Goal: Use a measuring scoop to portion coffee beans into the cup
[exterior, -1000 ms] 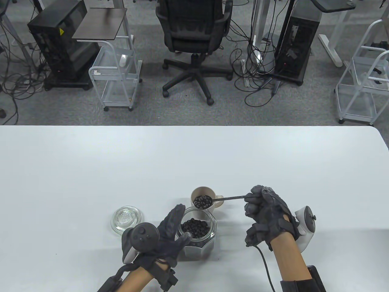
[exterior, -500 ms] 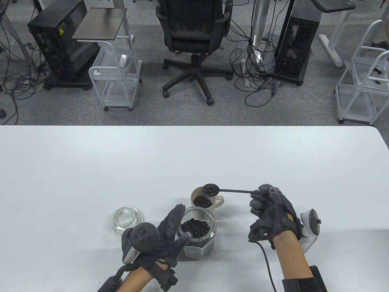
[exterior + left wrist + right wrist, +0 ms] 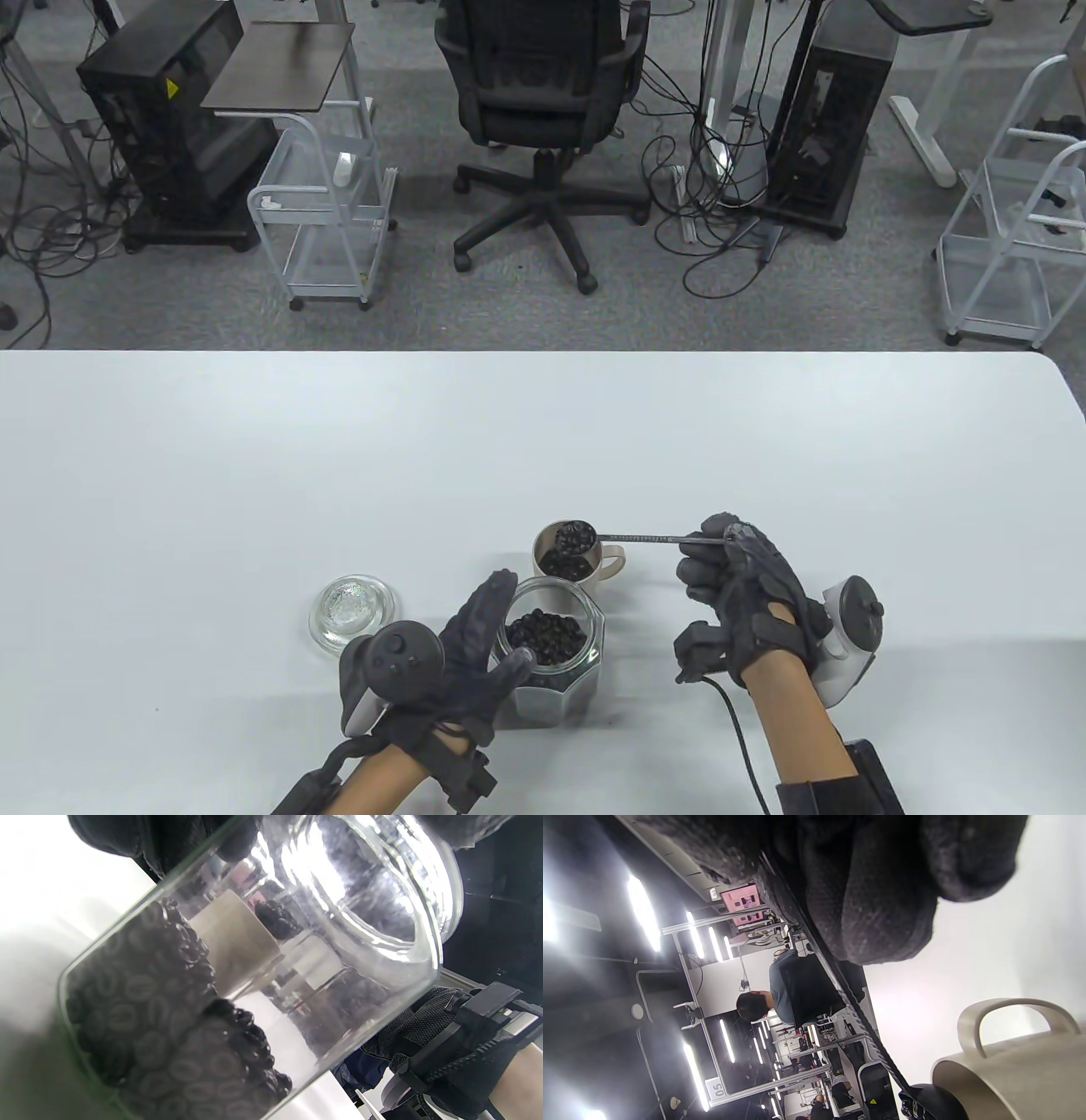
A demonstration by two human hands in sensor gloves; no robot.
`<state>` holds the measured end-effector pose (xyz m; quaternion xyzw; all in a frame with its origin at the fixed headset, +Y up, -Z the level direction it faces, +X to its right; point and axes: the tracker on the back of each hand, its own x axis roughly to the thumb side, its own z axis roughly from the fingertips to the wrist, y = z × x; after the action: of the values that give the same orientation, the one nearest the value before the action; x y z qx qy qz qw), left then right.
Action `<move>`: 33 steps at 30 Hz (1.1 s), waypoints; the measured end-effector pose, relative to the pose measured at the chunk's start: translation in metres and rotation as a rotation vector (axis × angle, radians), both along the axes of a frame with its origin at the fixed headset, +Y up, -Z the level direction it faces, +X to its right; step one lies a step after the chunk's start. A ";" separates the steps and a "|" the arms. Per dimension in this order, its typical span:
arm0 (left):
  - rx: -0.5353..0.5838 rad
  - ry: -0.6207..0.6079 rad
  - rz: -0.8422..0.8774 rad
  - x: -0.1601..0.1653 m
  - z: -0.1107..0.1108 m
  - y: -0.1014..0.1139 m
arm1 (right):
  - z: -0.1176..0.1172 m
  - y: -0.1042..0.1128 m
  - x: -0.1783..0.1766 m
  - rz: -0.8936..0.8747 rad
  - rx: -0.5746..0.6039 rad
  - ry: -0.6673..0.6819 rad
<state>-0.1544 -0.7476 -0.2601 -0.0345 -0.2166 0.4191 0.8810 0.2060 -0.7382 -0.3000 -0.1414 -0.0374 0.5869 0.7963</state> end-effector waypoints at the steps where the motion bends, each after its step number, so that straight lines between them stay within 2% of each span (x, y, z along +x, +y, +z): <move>1: 0.000 0.000 0.000 0.000 0.000 0.000 | 0.000 0.001 -0.001 0.032 0.010 0.001; 11: 0.000 0.000 0.000 0.000 0.000 0.000 | 0.000 0.018 -0.019 0.322 0.157 0.061; 29: 0.000 0.000 0.000 0.000 0.000 0.000 | 0.020 0.065 -0.061 0.822 0.614 0.141; 33: 0.000 0.000 0.000 0.000 0.000 0.000 | 0.025 0.070 -0.068 0.916 0.675 0.154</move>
<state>-0.1544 -0.7476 -0.2601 -0.0345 -0.2166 0.4191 0.8810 0.1382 -0.6684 -0.2748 0.1946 -0.2220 0.8361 0.4624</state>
